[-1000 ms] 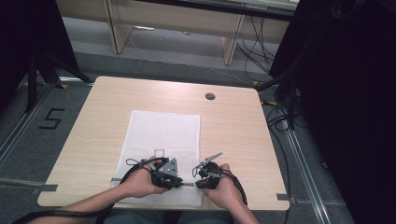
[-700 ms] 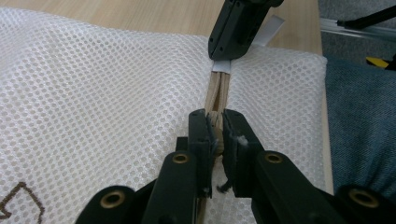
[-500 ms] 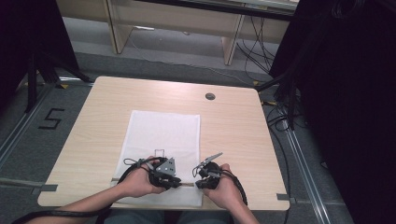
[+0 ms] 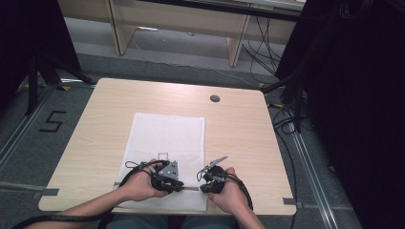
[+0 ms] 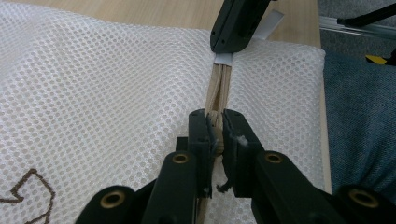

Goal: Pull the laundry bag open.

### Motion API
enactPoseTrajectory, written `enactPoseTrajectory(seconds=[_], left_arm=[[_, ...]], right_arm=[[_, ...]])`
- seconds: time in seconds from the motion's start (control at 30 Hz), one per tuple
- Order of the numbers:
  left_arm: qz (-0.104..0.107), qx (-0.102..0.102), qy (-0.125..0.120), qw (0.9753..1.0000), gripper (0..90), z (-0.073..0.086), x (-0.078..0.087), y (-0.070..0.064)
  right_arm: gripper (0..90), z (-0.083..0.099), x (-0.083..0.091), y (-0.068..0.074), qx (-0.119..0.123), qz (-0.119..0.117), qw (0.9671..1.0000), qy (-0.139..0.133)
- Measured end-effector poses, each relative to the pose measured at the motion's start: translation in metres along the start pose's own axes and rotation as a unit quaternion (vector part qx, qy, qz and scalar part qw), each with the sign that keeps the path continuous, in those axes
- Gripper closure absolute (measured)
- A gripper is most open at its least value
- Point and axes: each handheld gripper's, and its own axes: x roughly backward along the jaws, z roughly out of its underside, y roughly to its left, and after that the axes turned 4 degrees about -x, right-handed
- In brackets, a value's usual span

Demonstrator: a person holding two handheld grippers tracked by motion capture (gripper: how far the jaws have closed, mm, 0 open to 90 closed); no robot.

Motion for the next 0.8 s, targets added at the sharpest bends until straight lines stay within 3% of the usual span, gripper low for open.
enactPoseTrajectory(seconds=[0.13, 0.17, 0.23, 0.37, 0.8], left_arm=[[-0.002, -0.004, 0.006, 1.0000, 81.8, -0.0001, 0.0010, -0.0001], [-0.002, -0.004, 0.004, 1.0000, 81.8, 0.0006, 0.0019, 0.0003], [0.002, 0.009, -0.005, 0.9999, 81.8, 0.0014, 0.0021, 0.0001], [0.000, -0.002, -0.003, 1.0000, 81.7, 0.0019, 0.0032, 0.0009], [-0.003, 0.007, -0.002, 1.0000, 81.7, 0.0038, 0.0073, 0.0006]], right_arm=[[90.0, 0.0001, -0.0001, -0.0001, 0.002, 0.000, 1.0000, -0.001], [90.0, 0.0005, 0.0005, 0.0021, -0.012, 0.001, 0.9999, 0.003], [90.0, 0.0007, 0.0006, 0.0022, -0.013, 0.000, 0.9999, 0.004], [90.0, 0.0004, 0.0005, 0.0012, -0.002, 0.003, 1.0000, 0.001], [90.0, 0.0000, 0.0001, 0.0023, 0.005, 0.010, 0.9999, 0.001]])
